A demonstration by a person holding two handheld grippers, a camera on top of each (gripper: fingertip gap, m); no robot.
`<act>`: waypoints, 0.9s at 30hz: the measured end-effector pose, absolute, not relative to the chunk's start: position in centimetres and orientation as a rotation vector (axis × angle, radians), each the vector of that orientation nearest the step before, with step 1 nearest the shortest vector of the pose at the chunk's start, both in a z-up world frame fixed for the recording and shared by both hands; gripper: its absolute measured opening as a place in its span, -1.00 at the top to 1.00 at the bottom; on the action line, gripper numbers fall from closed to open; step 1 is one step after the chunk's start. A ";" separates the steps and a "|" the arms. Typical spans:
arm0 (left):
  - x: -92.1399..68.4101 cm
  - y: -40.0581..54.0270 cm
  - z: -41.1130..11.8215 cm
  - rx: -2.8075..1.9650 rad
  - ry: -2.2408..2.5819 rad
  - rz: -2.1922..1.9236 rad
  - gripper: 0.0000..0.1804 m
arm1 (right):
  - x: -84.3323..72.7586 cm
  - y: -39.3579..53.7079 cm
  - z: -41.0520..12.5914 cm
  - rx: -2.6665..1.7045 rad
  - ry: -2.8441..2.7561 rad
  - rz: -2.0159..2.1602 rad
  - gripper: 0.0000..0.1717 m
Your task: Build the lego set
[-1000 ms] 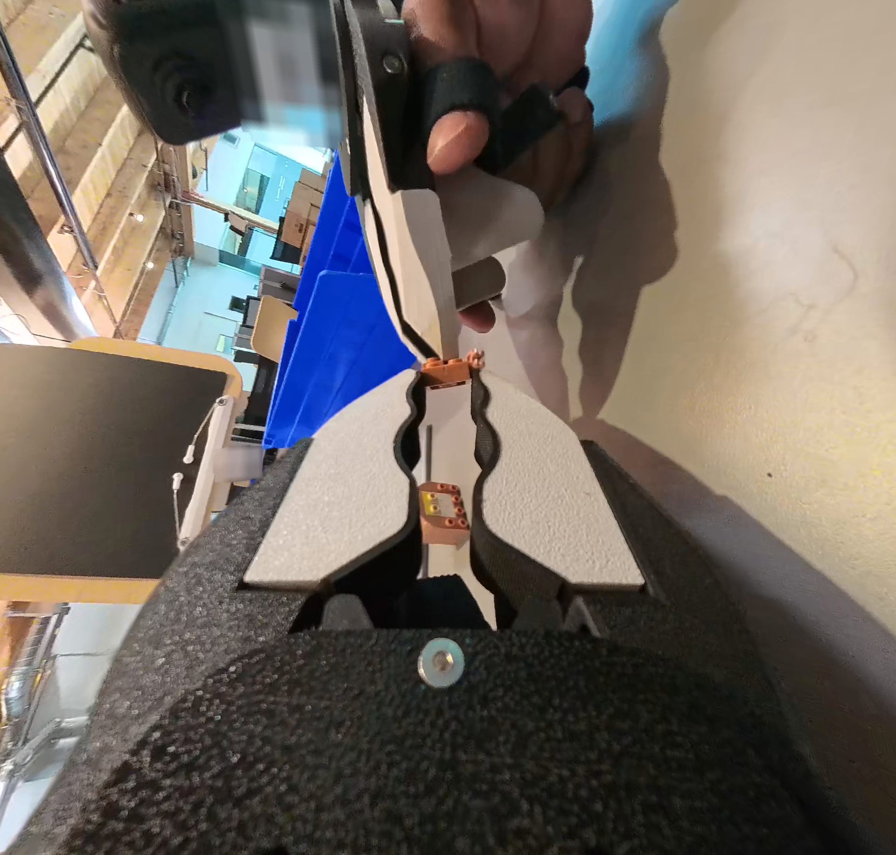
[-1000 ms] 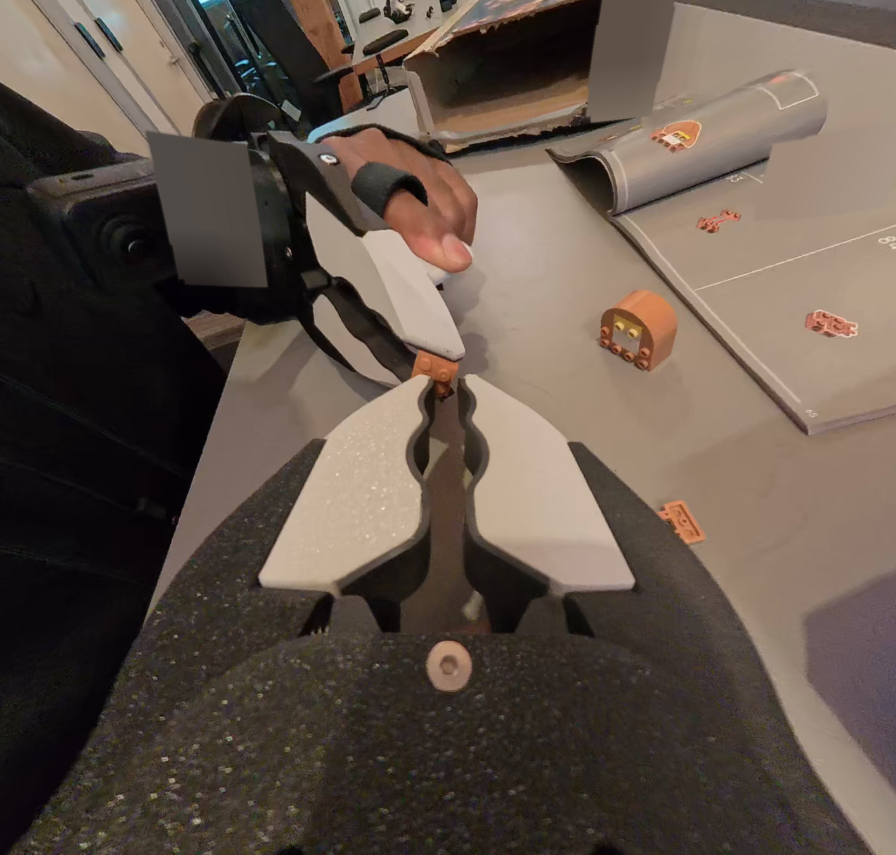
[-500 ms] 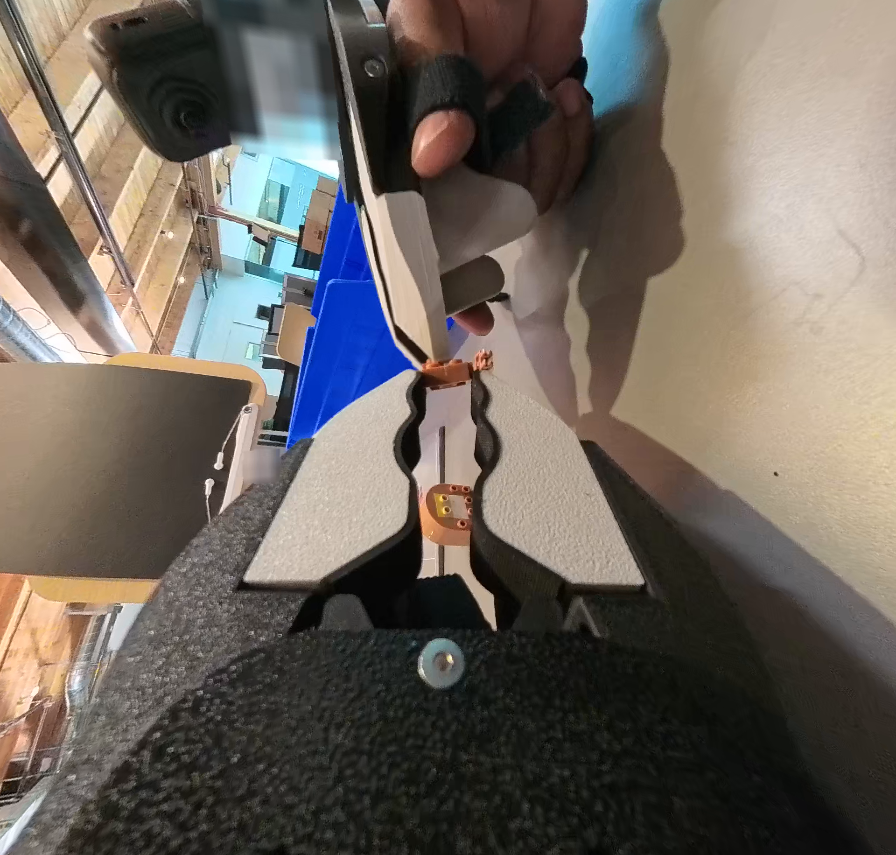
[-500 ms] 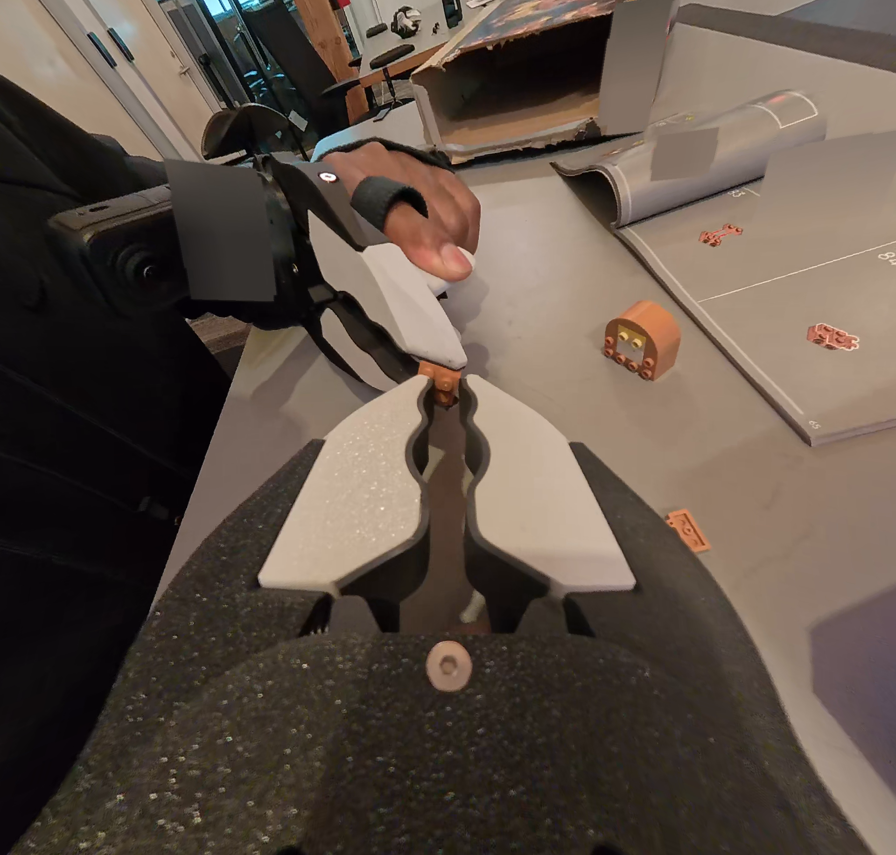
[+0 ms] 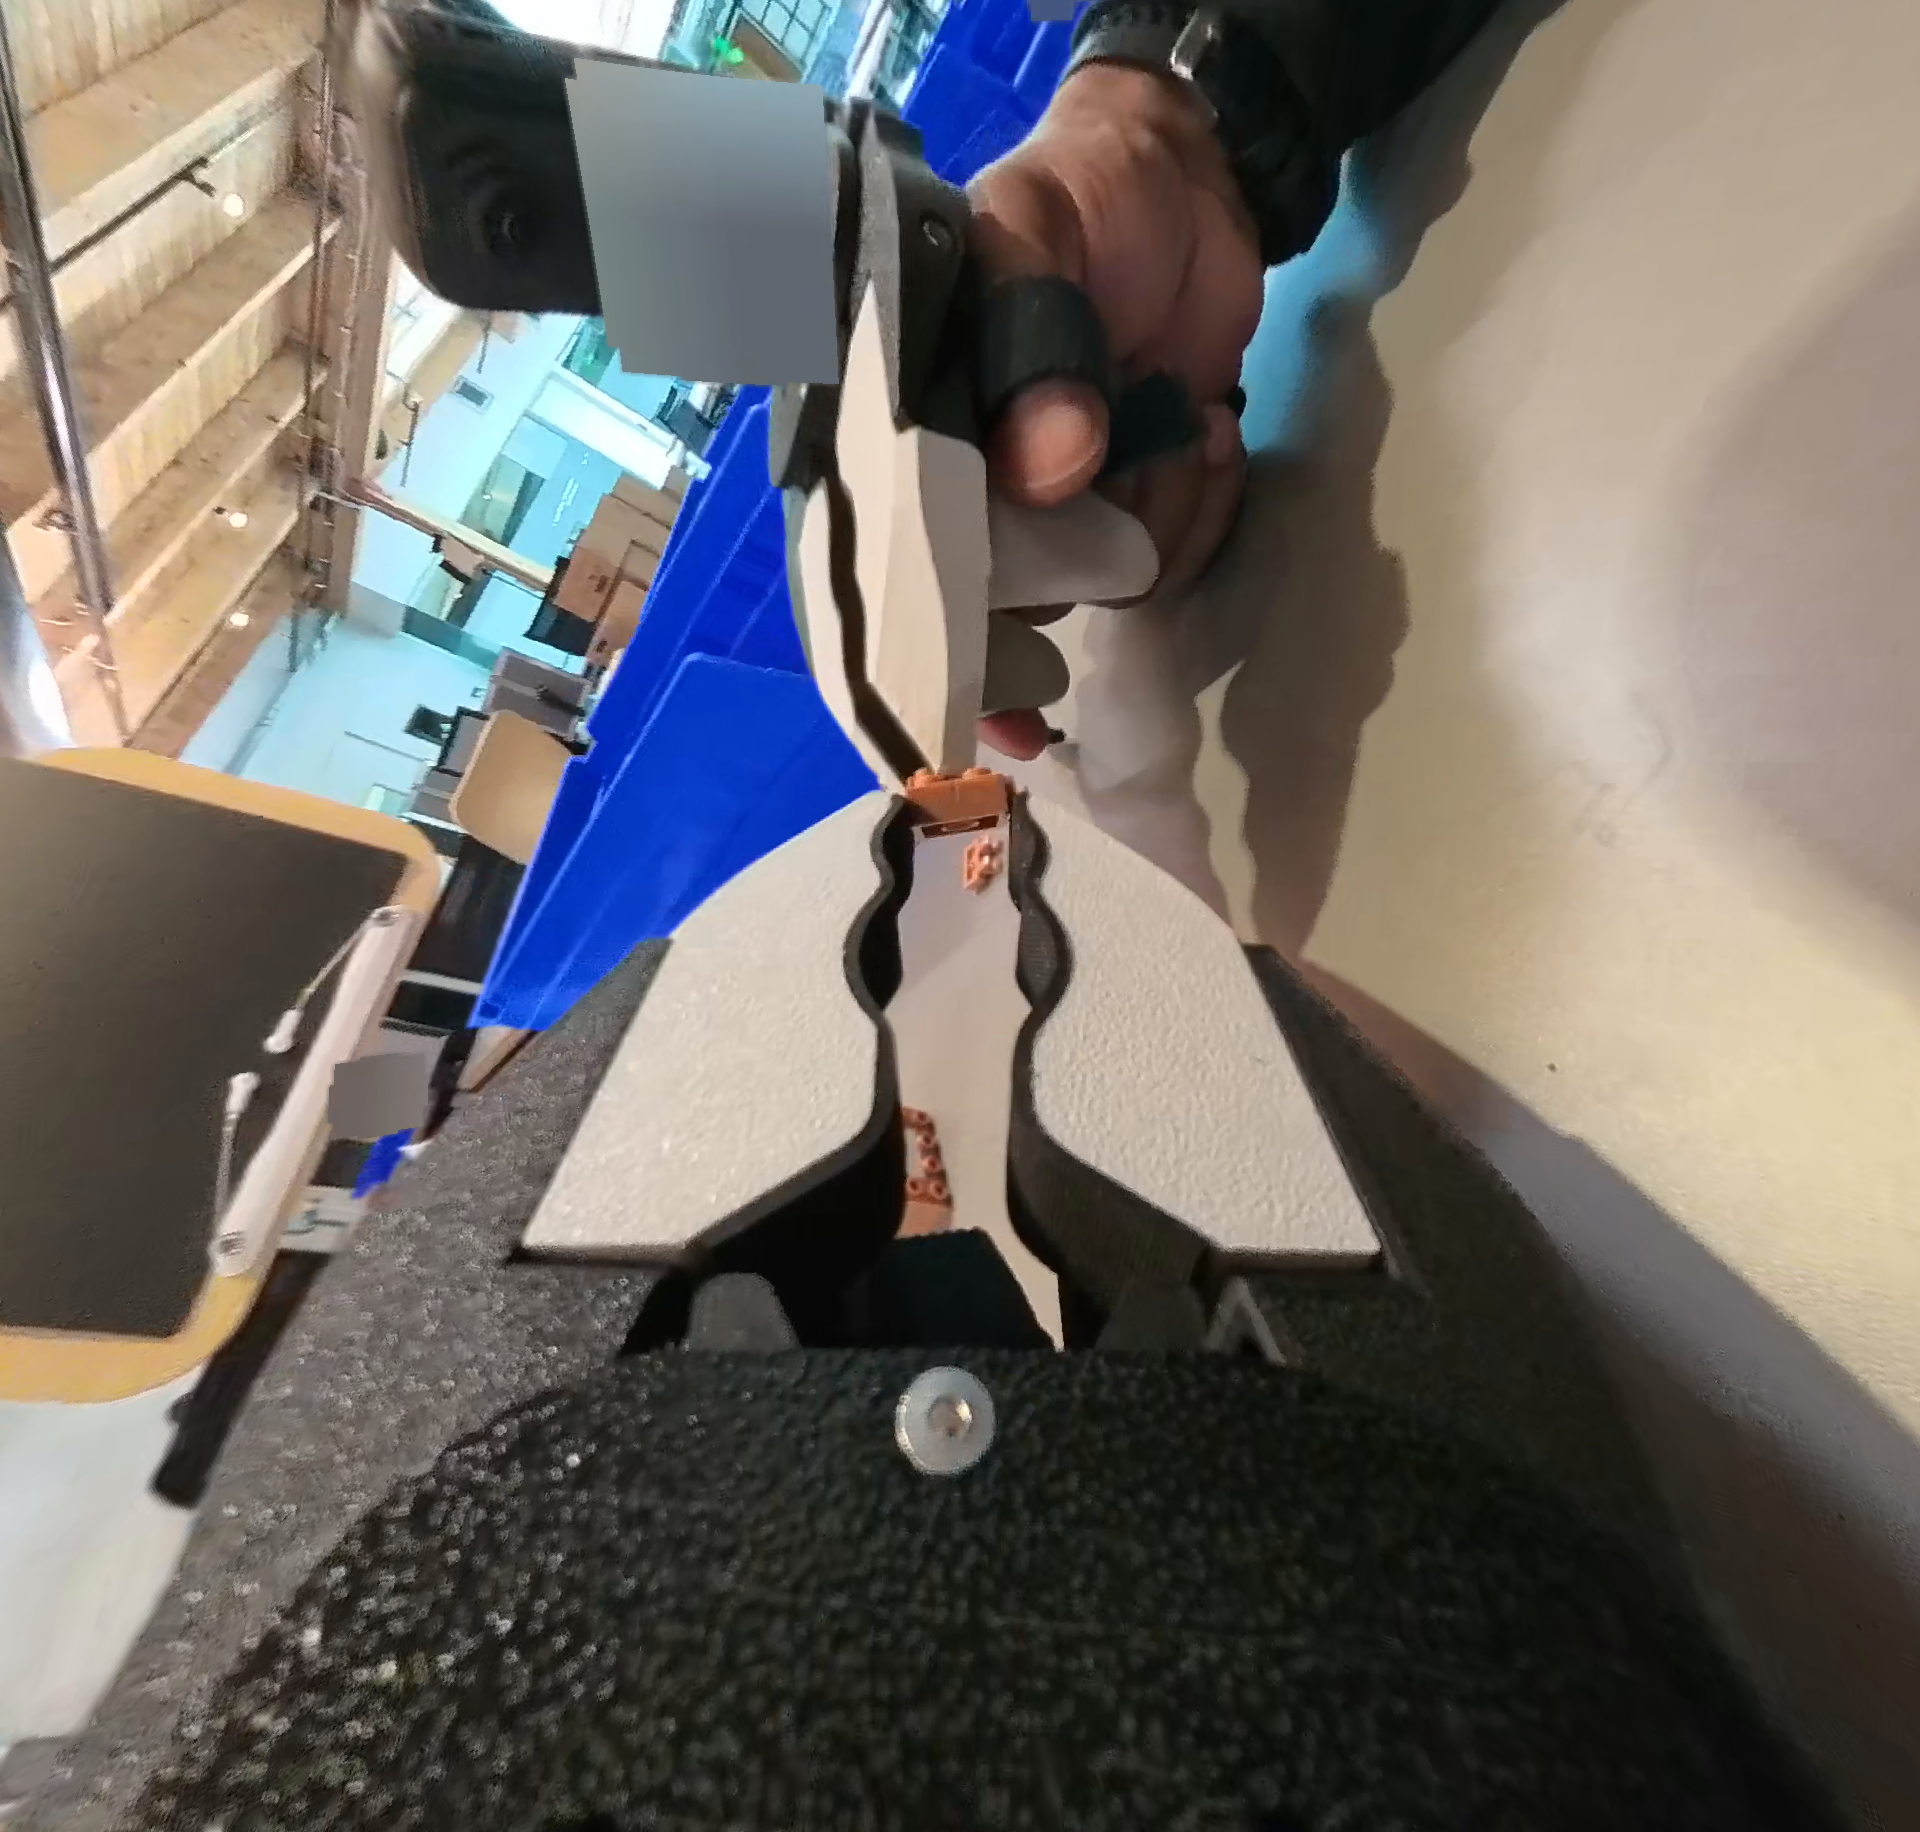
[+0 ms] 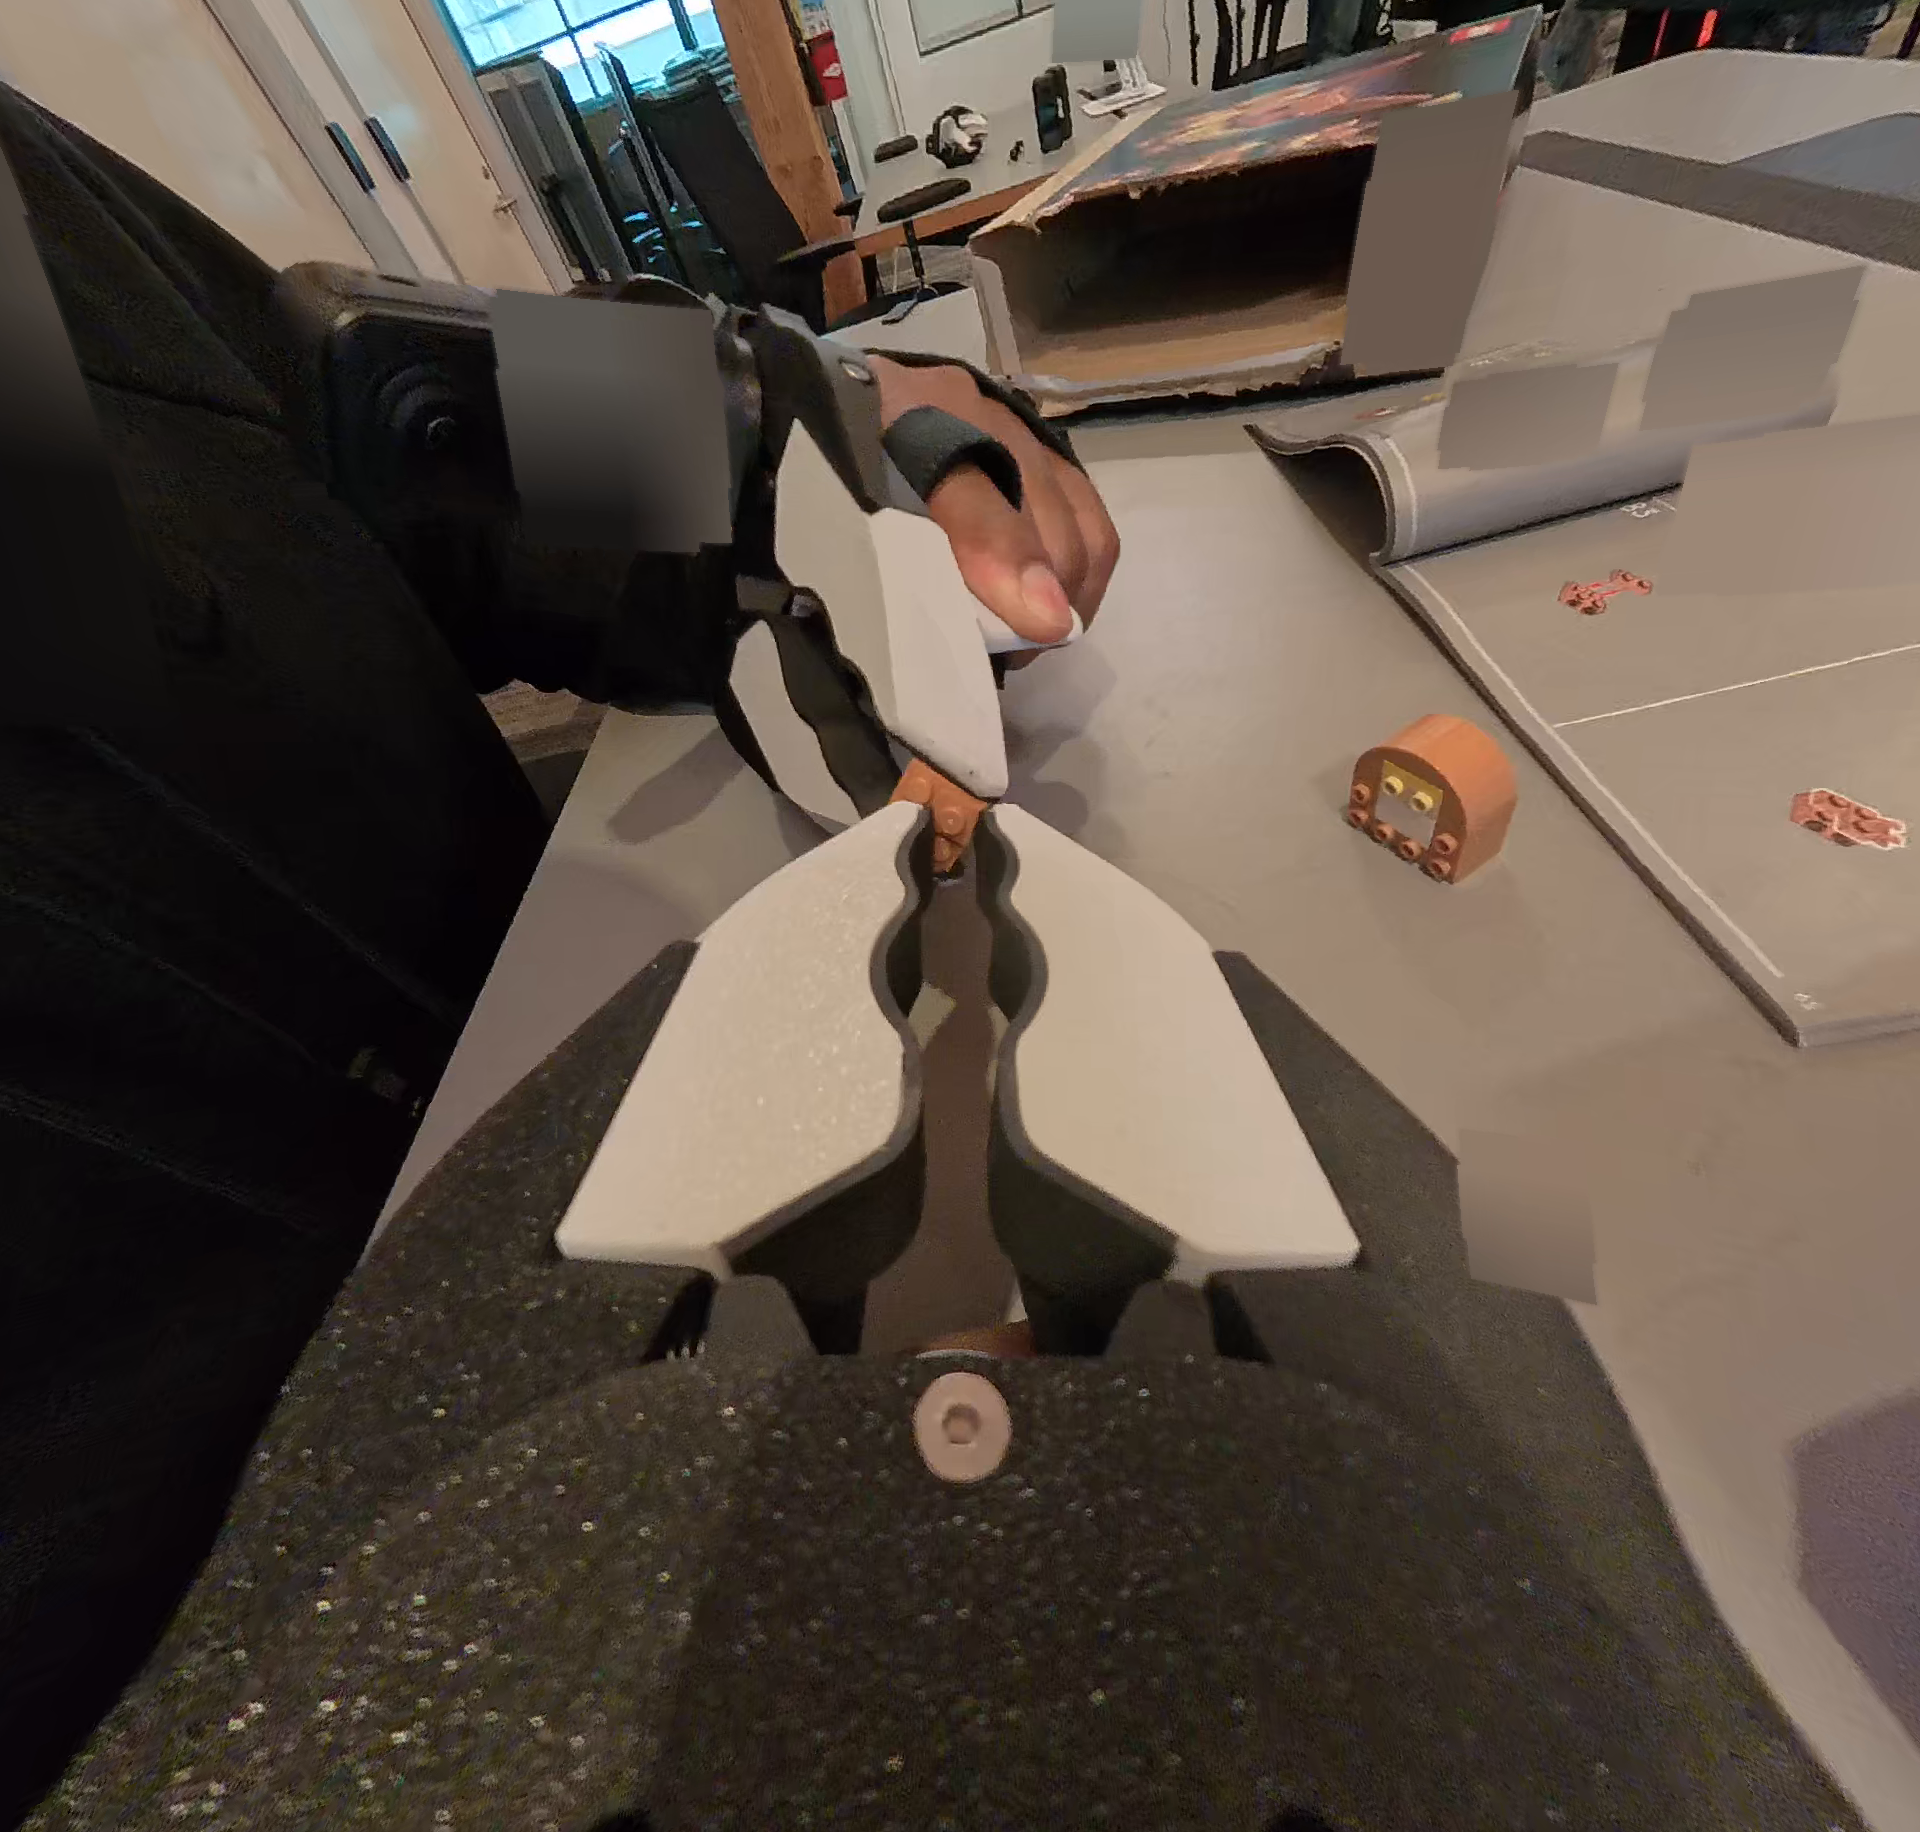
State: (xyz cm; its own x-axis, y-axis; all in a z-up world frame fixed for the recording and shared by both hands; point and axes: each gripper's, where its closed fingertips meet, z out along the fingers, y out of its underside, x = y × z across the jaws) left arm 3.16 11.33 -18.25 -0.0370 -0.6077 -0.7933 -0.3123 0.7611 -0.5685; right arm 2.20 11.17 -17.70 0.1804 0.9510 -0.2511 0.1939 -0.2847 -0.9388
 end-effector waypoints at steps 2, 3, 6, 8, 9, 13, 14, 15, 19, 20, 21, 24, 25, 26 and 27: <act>3.2 11.3 -18.3 -0.769 1.638 -0.322 0.80 | 2.2 11.1 -17.7 -1.642 -1.111 1.179 0.92; 3.2 11.2 -18.3 -0.781 1.636 -0.341 0.80 | 2.2 11.1 -17.7 -1.638 -1.113 1.175 0.92; 3.2 11.4 -18.4 -0.829 1.631 -0.391 0.80 | 2.3 11.3 -17.8 -1.629 -1.122 1.132 0.92; 3.2 11.5 -18.4 -0.860 1.626 -0.418 0.80 | 2.3 11.5 -17.8 -1.622 -1.124 1.098 0.92; 3.2 11.5 -18.4 -0.873 1.623 -0.429 0.81 | 2.3 11.6 -17.8 -1.616 -1.127 1.078 0.92; 3.2 11.7 -18.5 -0.921 1.613 -0.470 0.81 | 2.4 11.8 -17.8 -1.596 -1.139 1.008 0.92; 3.3 11.7 -18.5 -0.930 1.612 -0.482 0.81 | 2.4 11.8 -17.8 -1.588 -1.147 0.990 0.92; 3.3 11.7 -18.6 -0.941 1.613 -0.498 0.81 | 2.4 11.8 -17.9 -1.582 -1.157 0.972 0.92; 3.3 11.5 -18.8 -0.981 1.621 -0.581 0.81 | 2.4 11.7 -18.0 -1.561 -1.192 0.930 0.92; 3.3 11.4 -18.7 -0.992 1.618 -0.606 0.81 | 2.4 11.7 -18.0 -1.557 -1.195 0.928 0.92; 3.2 11.4 -18.7 -1.000 1.618 -0.630 0.81 | 2.3 11.7 -17.9 -1.555 -1.198 0.927 0.92; 3.2 11.2 -18.8 -1.022 1.618 -0.690 0.80 | 2.3 11.6 -18.0 -1.548 -1.210 0.918 0.92; 3.2 11.1 -18.8 -1.029 1.618 -0.714 0.80 | 2.3 11.5 -18.0 -1.546 -1.211 0.920 0.92; 3.2 11.1 -18.7 -1.036 1.614 -0.738 0.80 | 2.3 11.5 -17.9 -1.541 -1.212 0.921 0.92; 3.2 11.0 -18.7 -1.045 1.611 -0.769 0.80 | 2.3 11.4 -17.8 -1.534 -1.215 0.921 0.92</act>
